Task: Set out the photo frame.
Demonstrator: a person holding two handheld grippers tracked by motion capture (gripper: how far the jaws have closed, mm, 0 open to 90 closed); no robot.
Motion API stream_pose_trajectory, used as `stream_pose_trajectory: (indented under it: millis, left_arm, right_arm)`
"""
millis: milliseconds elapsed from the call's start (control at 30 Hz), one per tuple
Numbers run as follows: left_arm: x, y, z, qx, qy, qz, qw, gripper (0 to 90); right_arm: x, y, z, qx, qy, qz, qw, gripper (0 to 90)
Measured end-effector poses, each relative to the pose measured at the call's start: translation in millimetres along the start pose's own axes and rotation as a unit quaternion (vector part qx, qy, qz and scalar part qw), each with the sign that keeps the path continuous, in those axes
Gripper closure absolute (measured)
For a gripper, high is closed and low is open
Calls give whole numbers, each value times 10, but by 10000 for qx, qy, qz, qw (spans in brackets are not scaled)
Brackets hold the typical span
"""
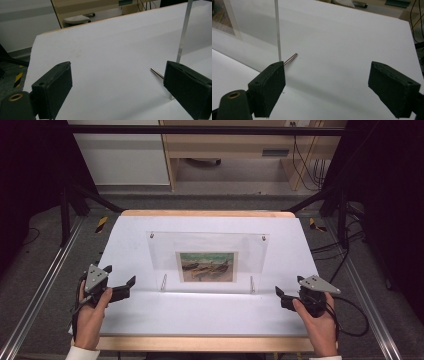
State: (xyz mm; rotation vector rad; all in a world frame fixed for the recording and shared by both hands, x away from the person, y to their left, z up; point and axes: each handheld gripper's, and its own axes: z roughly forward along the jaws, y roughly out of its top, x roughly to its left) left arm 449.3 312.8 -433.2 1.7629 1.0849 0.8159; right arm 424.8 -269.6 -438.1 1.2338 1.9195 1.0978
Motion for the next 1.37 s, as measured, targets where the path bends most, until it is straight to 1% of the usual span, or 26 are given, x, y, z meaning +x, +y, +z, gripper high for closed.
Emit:
stream_pose_trajectory:
  millis: [233,400,567,667,733,833,900,933,967,1033,1067,1167,1200,1233,1367]
  left_arm:
    - [17,-33,26,104,19,51,9999,77]
    - [42,-77,57,254,20,68,9997,75]
    - [60,-109,80,357,-14,56,9993,74]
    - [63,-122,93,441,-24,87,9990,71]
    - [69,-136,107,521,-31,82,9986,70]
    - [88,-161,127,660,-73,12,9978,62]
    - [97,-181,139,727,-108,-46,9973,53]
    - [97,-181,139,727,-108,-46,9973,52]
    - [100,-191,147,803,-139,-70,9967,52]
    - [98,-192,153,865,-140,-54,9961,52]
    - [94,-193,157,887,-150,-58,9959,52]
    - [77,-201,169,963,-131,37,9953,49]
    - [77,-201,169,963,-131,37,9953,50]
    - [65,-204,173,991,-116,104,9950,50]
    - [42,-203,187,977,-107,173,9950,50]
  right_arm:
    - [-25,-25,16,88,-43,29,9999,144]
    - [-57,-49,34,149,-77,11,9999,143]
    - [-91,-77,50,223,-94,70,9997,142]
    - [-114,-95,63,264,-96,84,9996,140]
    - [-134,-112,74,320,-83,96,9994,139]
    - [-163,-144,98,442,-87,130,9989,136]
    - [-178,-173,116,608,-92,242,9978,135]
    - [-194,-187,126,660,-96,210,9976,135]
    - [-195,-197,129,704,-77,268,9971,135]
    - [-203,-205,136,749,-82,256,9968,133]
    - [-198,-204,136,780,-68,292,9965,133]
    - [-184,-210,148,863,-89,301,9958,133]
    - [-184,-210,145,876,-87,308,9956,133]
    - [-183,-212,147,855,-127,318,9958,134]
    - [-192,-200,135,800,-179,313,9961,142]
